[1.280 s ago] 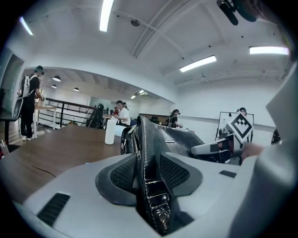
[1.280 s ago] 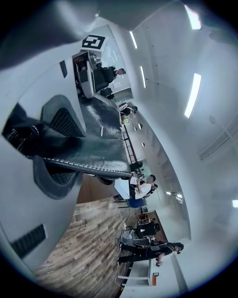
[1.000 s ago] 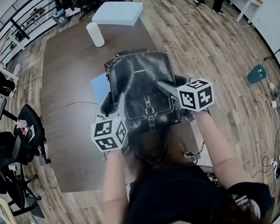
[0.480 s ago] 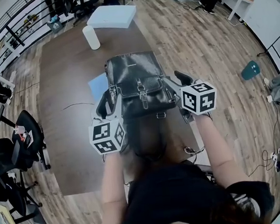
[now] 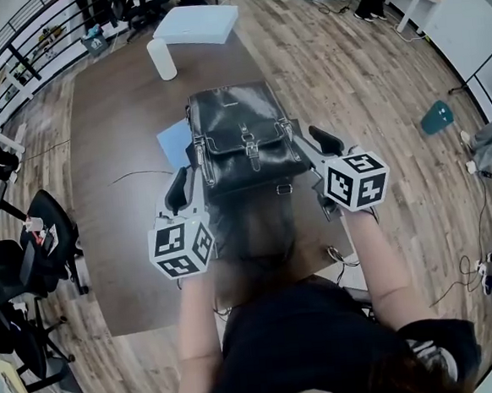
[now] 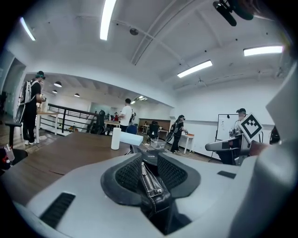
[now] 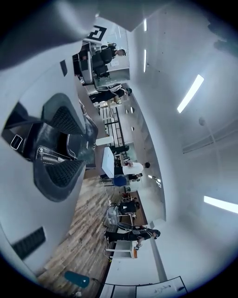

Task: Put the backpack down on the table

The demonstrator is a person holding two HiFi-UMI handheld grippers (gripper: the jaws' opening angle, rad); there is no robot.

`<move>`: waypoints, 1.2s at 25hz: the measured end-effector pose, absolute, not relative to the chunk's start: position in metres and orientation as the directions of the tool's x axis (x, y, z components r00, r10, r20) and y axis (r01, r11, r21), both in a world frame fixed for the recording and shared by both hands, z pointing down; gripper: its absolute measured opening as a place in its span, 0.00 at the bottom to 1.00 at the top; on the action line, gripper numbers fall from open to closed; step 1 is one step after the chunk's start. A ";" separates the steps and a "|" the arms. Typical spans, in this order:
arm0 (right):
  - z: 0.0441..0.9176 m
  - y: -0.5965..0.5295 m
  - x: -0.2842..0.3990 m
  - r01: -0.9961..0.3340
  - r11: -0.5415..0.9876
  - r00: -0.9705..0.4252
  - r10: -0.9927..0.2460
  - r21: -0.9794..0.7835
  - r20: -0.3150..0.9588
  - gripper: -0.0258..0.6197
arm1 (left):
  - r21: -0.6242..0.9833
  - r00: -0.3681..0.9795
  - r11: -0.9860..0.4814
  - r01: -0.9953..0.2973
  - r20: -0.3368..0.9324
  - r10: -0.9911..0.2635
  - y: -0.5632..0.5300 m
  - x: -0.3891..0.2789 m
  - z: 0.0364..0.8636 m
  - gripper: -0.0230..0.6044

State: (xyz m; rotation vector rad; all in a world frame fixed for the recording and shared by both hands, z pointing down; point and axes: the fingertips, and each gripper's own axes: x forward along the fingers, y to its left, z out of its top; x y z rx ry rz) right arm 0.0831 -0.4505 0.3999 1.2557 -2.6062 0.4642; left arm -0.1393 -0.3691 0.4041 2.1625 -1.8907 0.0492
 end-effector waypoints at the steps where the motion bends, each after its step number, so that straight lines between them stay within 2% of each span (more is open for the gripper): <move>1: 0.397 -0.447 0.085 -0.789 0.585 -0.613 -0.725 -0.188 0.314 0.32 | 0.180 0.146 -0.111 -0.977 0.198 -0.969 -0.365 -0.140 0.403 0.23; 6: 0.386 -0.426 0.084 -0.798 0.580 -0.602 -0.747 -0.166 0.284 0.21 | 0.199 0.121 -0.088 -0.976 0.163 -0.979 -0.345 -0.151 0.392 0.16; 11: 0.382 -0.402 0.085 -0.808 0.569 -0.588 -0.766 -0.152 0.259 0.09 | 0.205 0.123 -0.096 -0.974 0.124 -0.985 -0.325 -0.153 0.378 0.14; 15: 0.379 -0.386 0.083 -0.807 0.568 -0.591 -0.772 -0.162 0.232 0.07 | 0.190 0.118 -0.096 -0.977 0.112 -0.987 -0.309 -0.155 0.373 0.12; 30: 0.374 -0.342 0.066 -0.784 0.602 -0.620 -0.752 -0.151 0.225 0.07 | 0.160 0.081 -0.061 -0.985 0.123 -0.989 -0.265 -0.173 0.370 0.11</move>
